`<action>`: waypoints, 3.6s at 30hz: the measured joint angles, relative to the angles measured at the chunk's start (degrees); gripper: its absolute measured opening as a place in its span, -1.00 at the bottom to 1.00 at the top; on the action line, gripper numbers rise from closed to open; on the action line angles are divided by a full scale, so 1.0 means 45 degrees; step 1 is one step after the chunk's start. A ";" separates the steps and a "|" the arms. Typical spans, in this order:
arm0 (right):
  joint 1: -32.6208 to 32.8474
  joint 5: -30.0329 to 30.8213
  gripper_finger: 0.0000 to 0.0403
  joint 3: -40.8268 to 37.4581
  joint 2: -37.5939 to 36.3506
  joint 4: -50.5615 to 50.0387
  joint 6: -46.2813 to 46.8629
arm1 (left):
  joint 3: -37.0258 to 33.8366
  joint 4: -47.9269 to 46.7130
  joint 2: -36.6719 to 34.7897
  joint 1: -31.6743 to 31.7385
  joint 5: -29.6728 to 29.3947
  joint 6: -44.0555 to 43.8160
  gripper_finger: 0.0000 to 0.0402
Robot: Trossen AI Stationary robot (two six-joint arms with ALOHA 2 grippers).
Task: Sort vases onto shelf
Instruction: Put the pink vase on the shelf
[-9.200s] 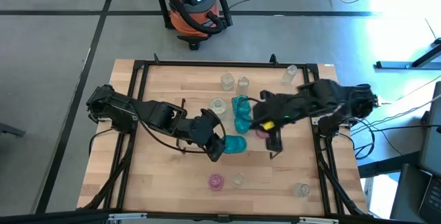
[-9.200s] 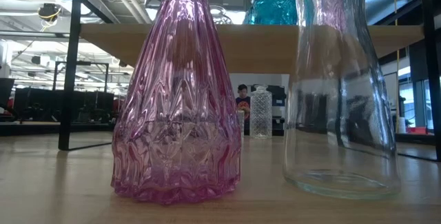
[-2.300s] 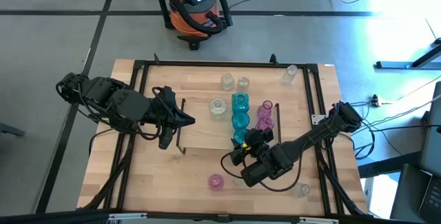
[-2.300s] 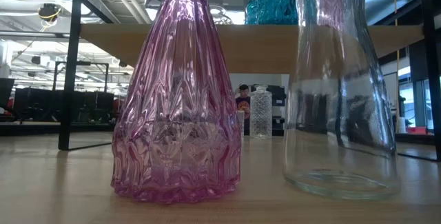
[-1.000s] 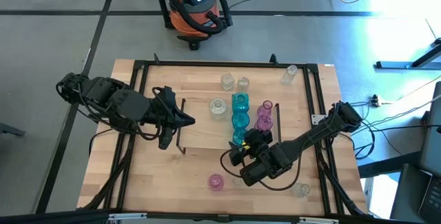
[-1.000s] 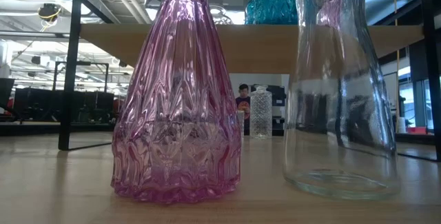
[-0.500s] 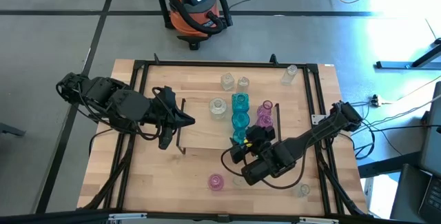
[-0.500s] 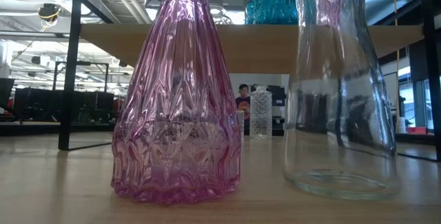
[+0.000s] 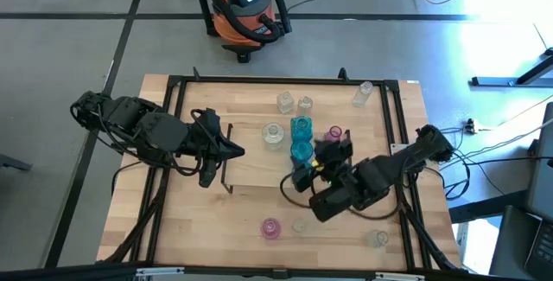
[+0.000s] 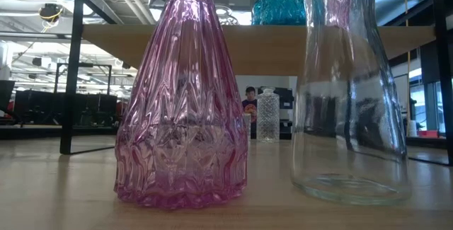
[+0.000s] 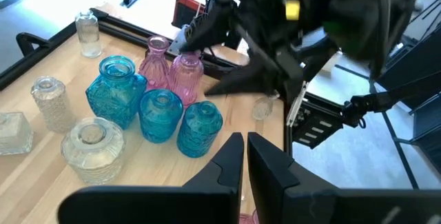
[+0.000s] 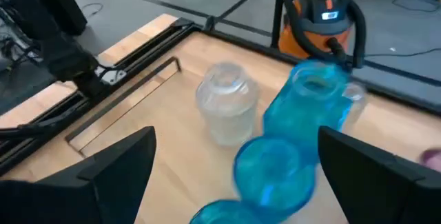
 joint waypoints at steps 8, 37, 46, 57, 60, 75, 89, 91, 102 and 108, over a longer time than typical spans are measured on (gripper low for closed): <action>-0.1058 0.0063 0.86 0.3173 -0.0001 -0.2594 -0.2332 | 0.0000 0.0151 0.0000 0.0000 0.0005 0.0352 -0.93; -0.2255 -0.9587 0.86 0.4242 -0.0628 -0.2572 -0.8191 | -0.2472 0.3796 0.3913 -0.0715 0.6308 0.0338 -0.87; -0.1193 -1.0276 0.86 0.4237 -0.0967 -0.2572 -0.8552 | -0.2467 0.3876 0.5091 -0.0555 0.6232 -0.1528 -0.36; 0.0077 -0.8929 0.86 0.4237 -0.1030 -0.2570 -0.8127 | -0.2463 0.0787 0.5250 -0.0214 0.4566 -0.3402 -0.25; 0.0113 -0.8906 0.86 0.4237 -0.1030 -0.2571 -0.8046 | -0.2463 0.0798 0.5438 -0.0168 0.4746 -0.3489 -0.25; 0.0091 -0.8904 0.86 0.4237 -0.1030 -0.2568 -0.7761 | -0.2463 0.1894 0.6630 -0.0283 0.6224 -0.3762 -0.25; 0.0072 -0.8899 0.86 0.4237 -0.1030 -0.2572 -0.7853 | -0.2458 0.2390 0.6847 -0.0097 0.6151 -0.4108 -0.25; 0.0072 -0.8901 0.86 0.4237 -0.1030 -0.2572 -0.7853 | -0.2458 0.2433 0.6868 -0.0074 0.6152 -0.4141 -0.25; 0.0072 -0.8892 0.86 0.4237 -0.1030 -0.2572 -0.7865 | -0.2554 0.2475 0.6873 -0.0061 0.5842 -0.4835 -0.25; 0.0068 -0.8812 0.86 0.4237 -0.1030 -0.2572 -0.7890 | -0.3335 0.3556 0.6848 -0.0053 0.5993 -0.5640 -0.25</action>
